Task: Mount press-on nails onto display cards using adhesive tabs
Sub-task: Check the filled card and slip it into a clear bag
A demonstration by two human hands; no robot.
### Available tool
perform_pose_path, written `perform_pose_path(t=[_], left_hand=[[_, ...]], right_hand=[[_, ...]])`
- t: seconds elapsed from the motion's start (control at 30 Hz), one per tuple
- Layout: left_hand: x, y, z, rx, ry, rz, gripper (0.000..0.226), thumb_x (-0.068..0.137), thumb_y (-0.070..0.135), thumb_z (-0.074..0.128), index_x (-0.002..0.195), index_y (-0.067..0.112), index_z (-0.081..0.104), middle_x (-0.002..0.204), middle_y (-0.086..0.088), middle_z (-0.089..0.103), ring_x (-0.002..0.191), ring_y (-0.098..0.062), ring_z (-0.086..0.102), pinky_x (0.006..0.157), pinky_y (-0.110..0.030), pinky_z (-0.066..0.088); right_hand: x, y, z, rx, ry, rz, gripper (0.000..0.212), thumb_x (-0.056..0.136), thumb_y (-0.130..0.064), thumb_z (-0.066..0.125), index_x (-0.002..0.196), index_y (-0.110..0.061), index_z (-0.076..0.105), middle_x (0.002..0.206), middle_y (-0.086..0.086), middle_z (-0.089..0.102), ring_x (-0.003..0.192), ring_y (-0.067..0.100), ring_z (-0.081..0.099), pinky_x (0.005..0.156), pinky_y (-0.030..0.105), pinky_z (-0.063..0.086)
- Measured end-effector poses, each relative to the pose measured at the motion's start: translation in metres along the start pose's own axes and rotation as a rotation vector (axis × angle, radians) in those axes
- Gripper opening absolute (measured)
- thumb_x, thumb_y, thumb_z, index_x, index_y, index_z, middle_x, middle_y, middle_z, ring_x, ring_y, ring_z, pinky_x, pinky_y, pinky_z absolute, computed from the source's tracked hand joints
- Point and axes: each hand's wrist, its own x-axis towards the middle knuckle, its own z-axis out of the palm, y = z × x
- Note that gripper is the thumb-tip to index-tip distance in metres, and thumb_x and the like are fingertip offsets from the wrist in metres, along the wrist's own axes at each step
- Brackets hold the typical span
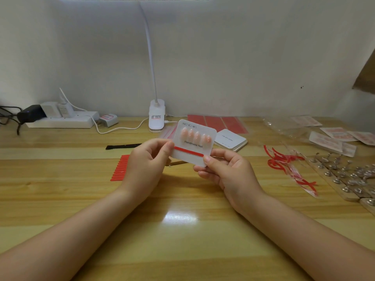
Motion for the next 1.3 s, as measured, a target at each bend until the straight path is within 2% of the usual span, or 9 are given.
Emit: perform_pose_path(t=[0.17, 0.3, 0.53, 0.73, 0.83, 0.93, 1.03, 1.2, 1.3], left_hand=[[0.002, 0.0027, 0.0009, -0.162, -0.036, -0.129, 0.013, 0.091, 0.024, 0.064, 0.084, 0.021, 0.074, 0.074, 0.004, 0.073, 0.063, -0.003, 0.063, 0.062, -0.013, 0.05], [0.0021, 0.0044, -0.0016, -0.263, -0.106, -0.228, 0.014, 0.076, 0.04, 0.069, 0.078, 0.029, 0.077, 0.077, 0.003, 0.074, 0.066, -0.005, 0.064, 0.062, -0.017, 0.052], [0.0024, 0.0023, -0.0021, -0.242, -0.1, -0.226, 0.013, 0.069, 0.042, 0.072, 0.078, 0.034, 0.076, 0.079, 0.005, 0.074, 0.066, -0.004, 0.065, 0.062, -0.016, 0.052], [0.0016, 0.0012, 0.0002, -0.225, -0.119, -0.201, 0.024, 0.066, 0.036, 0.079, 0.084, 0.021, 0.074, 0.081, 0.003, 0.075, 0.068, -0.001, 0.067, 0.06, -0.01, 0.048], [-0.0004, 0.0008, 0.0012, -0.165, -0.14, -0.177, 0.017, 0.074, 0.039, 0.075, 0.083, 0.024, 0.074, 0.08, 0.005, 0.074, 0.068, -0.001, 0.066, 0.061, -0.01, 0.048], [-0.0007, -0.0005, 0.0007, -0.135, -0.096, -0.153, 0.007, 0.086, 0.03, 0.069, 0.083, 0.026, 0.075, 0.08, 0.002, 0.074, 0.068, -0.007, 0.066, 0.062, -0.016, 0.052], [-0.0025, 0.0008, 0.0006, -0.086, -0.097, -0.12, 0.014, 0.094, 0.027, 0.06, 0.09, 0.026, 0.073, 0.081, 0.003, 0.074, 0.072, -0.014, 0.066, 0.067, -0.02, 0.054], [-0.0025, 0.0031, 0.0003, -0.063, -0.101, -0.139, 0.023, 0.099, 0.02, 0.051, 0.088, 0.025, 0.07, 0.078, 0.002, 0.073, 0.07, -0.015, 0.064, 0.063, -0.017, 0.052], [-0.0045, 0.0017, 0.0046, 0.155, -0.078, -0.095, 0.019, 0.101, 0.022, 0.048, 0.101, 0.023, 0.067, 0.088, 0.003, 0.072, 0.079, -0.013, 0.063, 0.076, -0.027, 0.053]], right_hand=[[-0.0001, -0.0013, 0.0001, -0.022, 0.015, -0.031, 0.012, 0.089, -0.002, 0.065, 0.099, -0.008, 0.063, 0.085, 0.01, 0.075, 0.078, 0.025, 0.074, 0.061, 0.022, 0.057], [0.0008, -0.002, -0.001, -0.026, 0.006, -0.03, 0.012, 0.089, -0.002, 0.065, 0.099, -0.009, 0.064, 0.085, 0.01, 0.075, 0.078, 0.024, 0.074, 0.061, 0.021, 0.056], [0.0014, 0.0011, -0.001, -0.02, -0.002, -0.038, 0.012, 0.089, 0.0, 0.064, 0.097, -0.009, 0.064, 0.082, 0.009, 0.076, 0.076, 0.024, 0.074, 0.059, 0.022, 0.056], [0.0014, 0.0018, -0.0009, -0.032, -0.003, -0.038, 0.013, 0.089, -0.001, 0.065, 0.099, -0.01, 0.064, 0.084, 0.009, 0.076, 0.077, 0.026, 0.074, 0.06, 0.022, 0.056], [0.0009, 0.0017, -0.0004, -0.037, -0.004, -0.037, 0.014, 0.088, -0.001, 0.066, 0.099, -0.01, 0.063, 0.085, 0.009, 0.076, 0.077, 0.026, 0.074, 0.061, 0.022, 0.057], [0.0009, 0.0015, -0.0003, -0.027, 0.001, -0.037, 0.013, 0.088, -0.001, 0.066, 0.098, -0.009, 0.063, 0.083, 0.009, 0.076, 0.076, 0.026, 0.074, 0.06, 0.022, 0.057], [0.0008, 0.0013, -0.0003, -0.033, 0.001, -0.03, 0.016, 0.088, -0.001, 0.066, 0.103, -0.006, 0.062, 0.082, 0.01, 0.075, 0.076, 0.026, 0.074, 0.061, 0.023, 0.057], [-0.0008, 0.001, 0.0, -0.054, -0.03, -0.017, 0.013, 0.087, -0.001, 0.067, 0.098, -0.008, 0.064, 0.084, 0.01, 0.076, 0.075, 0.024, 0.074, 0.061, 0.024, 0.058], [-0.0015, 0.0011, -0.0012, -0.063, -0.04, -0.021, 0.014, 0.087, -0.002, 0.068, 0.099, -0.008, 0.065, 0.086, 0.009, 0.076, 0.076, 0.022, 0.074, 0.061, 0.022, 0.057]])
